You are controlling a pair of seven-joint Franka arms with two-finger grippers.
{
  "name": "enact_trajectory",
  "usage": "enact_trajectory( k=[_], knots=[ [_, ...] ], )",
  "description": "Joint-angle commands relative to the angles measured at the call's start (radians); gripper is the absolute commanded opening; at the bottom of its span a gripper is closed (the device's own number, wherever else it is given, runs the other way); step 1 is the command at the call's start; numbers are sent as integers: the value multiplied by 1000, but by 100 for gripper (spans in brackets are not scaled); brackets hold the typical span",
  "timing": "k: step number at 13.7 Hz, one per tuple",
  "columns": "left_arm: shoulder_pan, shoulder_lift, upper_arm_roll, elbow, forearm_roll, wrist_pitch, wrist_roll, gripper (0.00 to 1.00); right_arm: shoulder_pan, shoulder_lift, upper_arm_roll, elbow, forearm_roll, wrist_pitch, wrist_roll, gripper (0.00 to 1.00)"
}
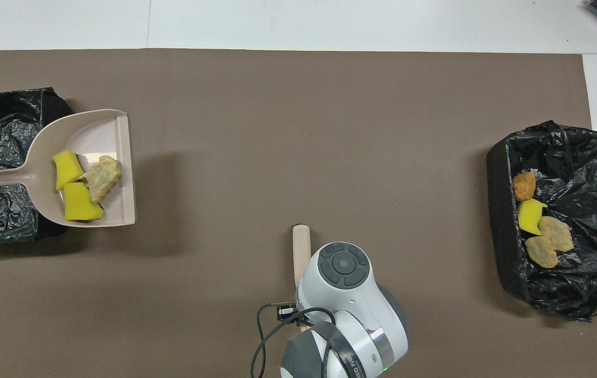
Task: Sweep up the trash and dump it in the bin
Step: 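Tip the dustpan over the black bag with the left gripper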
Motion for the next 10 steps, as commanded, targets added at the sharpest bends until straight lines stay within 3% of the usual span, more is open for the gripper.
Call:
enact_trajectory(
  k=[1,3,4,5,8,10],
  knots=[
    [83,36,-13,66,42,-47,10,0,-8,2,2,9,-2,1,-11,0],
    [128,69,-13,146,70,-81,11,0,-8,3,2,9,-2,0,-13,2],
    [140,94,-13,193,91,-109,13,0,-6,2,2,9,-2,-2,-11,41],
    [160,123,-13,247,107,-118,40,0,-3,0,1,10,-5,-3,-10,99],
    [173,175,-13,336,195,-106,97,0,-14,3,-5,22,-17,1,-10,100],
    [173,194,-13,345,246,-68,97,0,-58,-6,-5,50,-83,-11,-13,100]
  ],
)
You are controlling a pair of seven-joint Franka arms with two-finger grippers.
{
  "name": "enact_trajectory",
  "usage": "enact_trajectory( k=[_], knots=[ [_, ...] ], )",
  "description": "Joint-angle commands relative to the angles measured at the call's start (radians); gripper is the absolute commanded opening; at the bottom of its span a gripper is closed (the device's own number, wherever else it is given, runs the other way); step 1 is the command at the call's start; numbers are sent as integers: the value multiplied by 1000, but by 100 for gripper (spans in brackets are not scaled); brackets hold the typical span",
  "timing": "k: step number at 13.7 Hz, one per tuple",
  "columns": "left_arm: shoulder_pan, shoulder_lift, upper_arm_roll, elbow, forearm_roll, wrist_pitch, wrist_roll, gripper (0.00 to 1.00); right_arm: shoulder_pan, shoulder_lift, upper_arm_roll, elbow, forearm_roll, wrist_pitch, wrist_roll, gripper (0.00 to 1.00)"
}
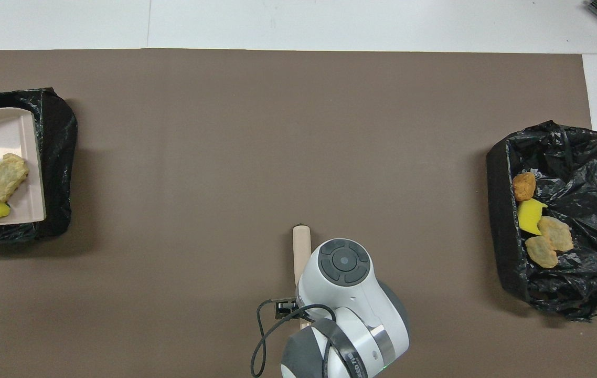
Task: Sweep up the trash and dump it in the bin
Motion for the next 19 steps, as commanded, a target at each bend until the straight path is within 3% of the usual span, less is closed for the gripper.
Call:
enact_trajectory(
  k=[1,5,10,14,17,19],
  knots=[
    [6,60,-10,72,85,17,17,0,-66,-22,-1,34,-62,-16,-14,100],
    [-15,112,-14,147,275,35,62,0,-187,-67,-3,87,-151,-22,-90,100],
    [-67,112,-15,147,509,107,16,0,-299,-131,-4,216,-314,-168,-109,100],
    [-133,79,-15,94,668,106,-122,0,-432,-177,-6,263,-347,-176,-215,100],
    [-167,54,-15,61,764,88,-185,0,-568,-173,-3,401,-358,-312,-313,100],
    [-175,31,-15,61,810,86,-188,0,-609,-180,-7,425,-361,-364,-386,100]
  ],
)
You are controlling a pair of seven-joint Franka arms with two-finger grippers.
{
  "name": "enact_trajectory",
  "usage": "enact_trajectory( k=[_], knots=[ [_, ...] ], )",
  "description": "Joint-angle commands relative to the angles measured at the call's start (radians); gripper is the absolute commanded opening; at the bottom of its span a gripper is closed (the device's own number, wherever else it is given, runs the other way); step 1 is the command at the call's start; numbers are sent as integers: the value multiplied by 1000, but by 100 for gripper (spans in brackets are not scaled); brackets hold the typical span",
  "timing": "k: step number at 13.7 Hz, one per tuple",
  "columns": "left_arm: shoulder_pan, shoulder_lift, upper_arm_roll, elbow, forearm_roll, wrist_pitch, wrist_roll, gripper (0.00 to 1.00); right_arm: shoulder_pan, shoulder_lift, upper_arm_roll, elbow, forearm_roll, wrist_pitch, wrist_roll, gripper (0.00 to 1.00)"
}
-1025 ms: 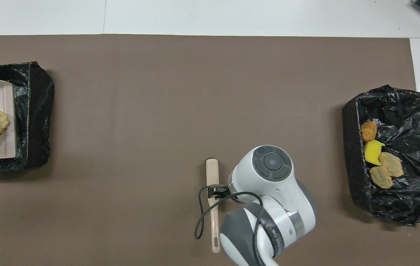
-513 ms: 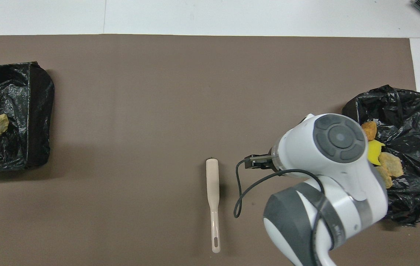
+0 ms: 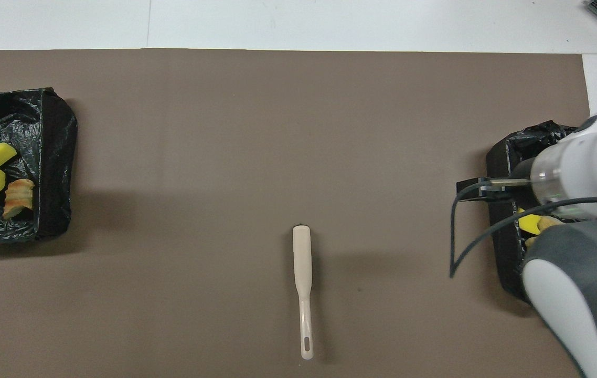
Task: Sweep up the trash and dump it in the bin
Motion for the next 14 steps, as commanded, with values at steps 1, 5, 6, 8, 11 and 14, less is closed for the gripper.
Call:
enact_trajectory(
  k=[1,5,6,8,11,14],
  knots=[
    [-19,-68,11,-40,57,-12,-27,0,-47,-12,11,51,-34,-82,-66,100],
    [-97,-96,11,-40,158,-88,-90,0,-109,-48,11,100,-27,-159,-69,100],
    [-117,-99,11,-48,163,-118,-129,0,-118,-53,12,94,-25,-167,-71,100],
    [-131,-125,11,-95,166,-112,-140,0,-120,-58,16,98,-27,-181,-83,100],
    [-155,-137,11,-103,197,-127,-119,0,-124,0,15,193,-25,-236,-127,100],
    [-227,-162,5,-103,179,-200,-109,0,-136,24,12,223,-22,-248,-126,100]
  ],
)
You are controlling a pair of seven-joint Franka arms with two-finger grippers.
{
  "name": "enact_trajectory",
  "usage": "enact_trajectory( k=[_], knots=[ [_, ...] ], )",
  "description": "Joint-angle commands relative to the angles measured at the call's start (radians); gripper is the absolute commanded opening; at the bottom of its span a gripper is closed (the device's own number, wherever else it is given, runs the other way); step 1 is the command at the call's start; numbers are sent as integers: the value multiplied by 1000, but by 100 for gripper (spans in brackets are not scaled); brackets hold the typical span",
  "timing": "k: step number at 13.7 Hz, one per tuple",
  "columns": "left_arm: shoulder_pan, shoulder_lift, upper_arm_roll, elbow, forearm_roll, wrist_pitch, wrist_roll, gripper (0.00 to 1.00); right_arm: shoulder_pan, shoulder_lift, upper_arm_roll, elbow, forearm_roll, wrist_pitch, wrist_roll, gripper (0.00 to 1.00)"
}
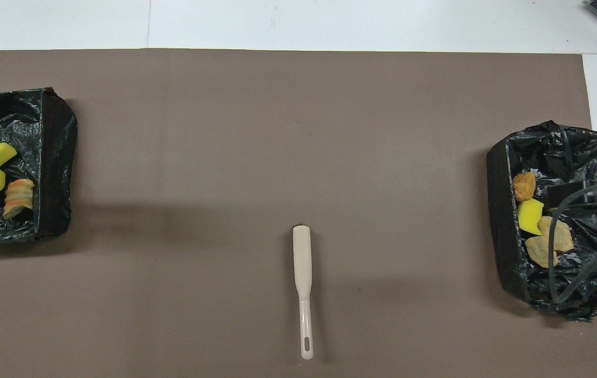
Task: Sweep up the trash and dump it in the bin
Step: 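Lift the emptied dustpan out of the bag with the left gripper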
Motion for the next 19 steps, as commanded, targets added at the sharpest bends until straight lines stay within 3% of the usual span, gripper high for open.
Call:
enact_trajectory(
  k=[1,6,11,19],
  knots=[
    [-103,-47,6,-39,-20,-88,-1,0,-42,26,13,35,12,-22,-30,100],
    [-171,-50,6,-31,-322,-176,-103,0,-25,-31,16,-54,17,18,34,100],
    [-178,-60,3,-50,-641,-174,-225,0,-39,-22,16,-45,17,19,16,100],
    [-275,-91,0,-224,-876,-72,-739,0,-37,-22,15,-44,17,16,16,100]
  ],
)
